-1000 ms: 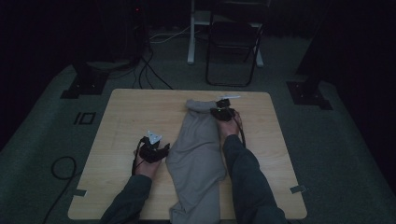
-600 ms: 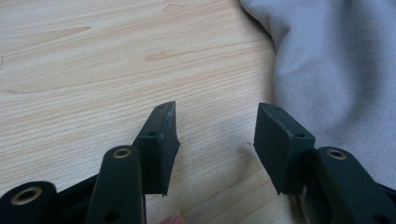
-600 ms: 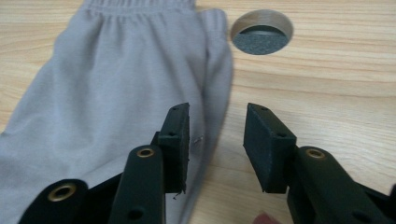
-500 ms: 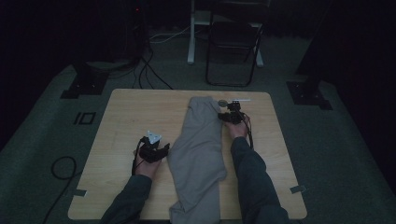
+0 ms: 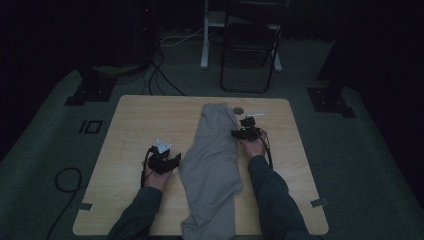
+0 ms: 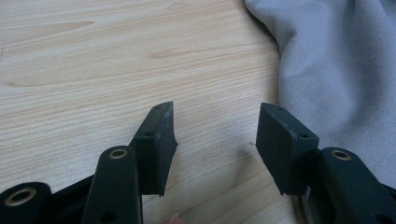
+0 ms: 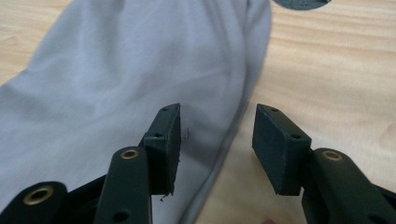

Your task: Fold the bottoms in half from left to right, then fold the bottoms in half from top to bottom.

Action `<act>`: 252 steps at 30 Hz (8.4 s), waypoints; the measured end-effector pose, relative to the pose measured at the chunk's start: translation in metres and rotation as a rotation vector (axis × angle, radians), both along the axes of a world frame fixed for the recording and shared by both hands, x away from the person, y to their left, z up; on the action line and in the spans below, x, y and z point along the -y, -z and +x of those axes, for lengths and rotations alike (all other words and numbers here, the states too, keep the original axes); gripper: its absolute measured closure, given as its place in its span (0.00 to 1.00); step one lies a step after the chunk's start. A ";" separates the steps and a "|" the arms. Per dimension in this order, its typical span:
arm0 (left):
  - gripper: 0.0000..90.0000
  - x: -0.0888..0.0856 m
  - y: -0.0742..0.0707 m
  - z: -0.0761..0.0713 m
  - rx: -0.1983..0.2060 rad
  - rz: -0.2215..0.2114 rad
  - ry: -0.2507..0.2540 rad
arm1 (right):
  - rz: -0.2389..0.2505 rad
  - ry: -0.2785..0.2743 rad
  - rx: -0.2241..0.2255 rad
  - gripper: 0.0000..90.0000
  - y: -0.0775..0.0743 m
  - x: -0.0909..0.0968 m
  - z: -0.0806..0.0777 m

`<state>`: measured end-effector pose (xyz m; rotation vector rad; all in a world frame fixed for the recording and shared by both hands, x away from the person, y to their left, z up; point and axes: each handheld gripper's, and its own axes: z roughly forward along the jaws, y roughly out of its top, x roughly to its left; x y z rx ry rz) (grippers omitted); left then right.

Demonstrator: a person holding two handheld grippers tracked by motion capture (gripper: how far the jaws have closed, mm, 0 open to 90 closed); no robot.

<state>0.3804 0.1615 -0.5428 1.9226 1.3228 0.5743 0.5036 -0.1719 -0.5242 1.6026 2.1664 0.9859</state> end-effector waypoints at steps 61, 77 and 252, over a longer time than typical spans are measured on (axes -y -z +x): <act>0.55 0.048 -0.020 0.038 -0.017 -0.011 0.134 | -0.047 -0.066 0.109 0.59 -0.016 -0.004 -0.077; 0.52 0.079 -0.006 0.091 -0.095 0.054 0.174 | -0.084 0.039 0.020 0.55 0.008 -0.011 -0.012; 0.98 0.036 -0.071 0.012 0.039 0.042 0.271 | -0.008 -0.209 0.221 0.96 -0.048 -0.021 -0.100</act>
